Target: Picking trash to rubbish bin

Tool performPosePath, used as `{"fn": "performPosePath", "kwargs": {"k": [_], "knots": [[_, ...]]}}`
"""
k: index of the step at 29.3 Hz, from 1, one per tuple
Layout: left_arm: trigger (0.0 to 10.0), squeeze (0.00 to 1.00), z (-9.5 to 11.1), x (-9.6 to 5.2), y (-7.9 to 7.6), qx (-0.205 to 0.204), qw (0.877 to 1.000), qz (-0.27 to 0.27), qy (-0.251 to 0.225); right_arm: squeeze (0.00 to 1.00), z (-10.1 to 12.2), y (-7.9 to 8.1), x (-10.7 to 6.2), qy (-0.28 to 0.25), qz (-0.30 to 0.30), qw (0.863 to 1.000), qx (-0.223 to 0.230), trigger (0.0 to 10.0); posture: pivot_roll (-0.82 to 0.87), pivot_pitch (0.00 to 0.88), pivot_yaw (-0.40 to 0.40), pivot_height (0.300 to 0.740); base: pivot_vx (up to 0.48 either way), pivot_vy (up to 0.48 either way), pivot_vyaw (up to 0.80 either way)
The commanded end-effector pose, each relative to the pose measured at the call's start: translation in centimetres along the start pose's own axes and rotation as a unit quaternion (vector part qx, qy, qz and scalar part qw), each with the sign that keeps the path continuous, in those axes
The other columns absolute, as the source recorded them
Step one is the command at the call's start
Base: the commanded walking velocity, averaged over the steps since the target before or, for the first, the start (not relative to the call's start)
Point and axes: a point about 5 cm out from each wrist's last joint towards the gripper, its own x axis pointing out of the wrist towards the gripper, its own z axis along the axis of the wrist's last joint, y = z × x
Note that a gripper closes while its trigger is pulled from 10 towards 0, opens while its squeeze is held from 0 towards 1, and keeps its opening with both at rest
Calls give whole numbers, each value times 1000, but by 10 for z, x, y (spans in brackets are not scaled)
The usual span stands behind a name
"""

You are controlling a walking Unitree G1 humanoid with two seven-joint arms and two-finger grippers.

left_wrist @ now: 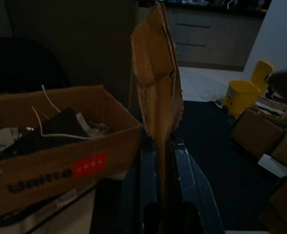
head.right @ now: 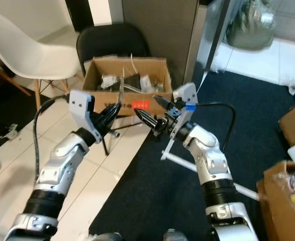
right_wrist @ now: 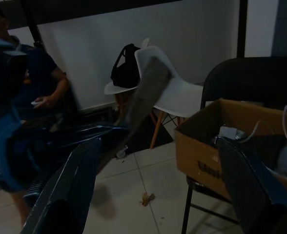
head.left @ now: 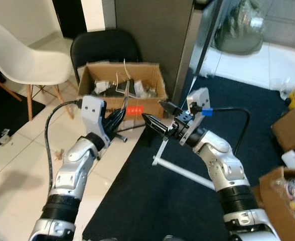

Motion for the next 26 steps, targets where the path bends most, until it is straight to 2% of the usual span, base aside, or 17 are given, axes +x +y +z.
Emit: {"fn": "performPosePath", "kwargs": {"k": [1,26], "knots": [[10000,0,-4,-3,4,-2,1000,6,11,0,-2,3,2,3,5,1000,5,10000,13,0,8,740,480,0,0],[10000,0,-5,-4,3,-1,1000,2,12,0,-4,3,2,5,6,1000,6,10000,16,0,3,740,480,0,0]]}}
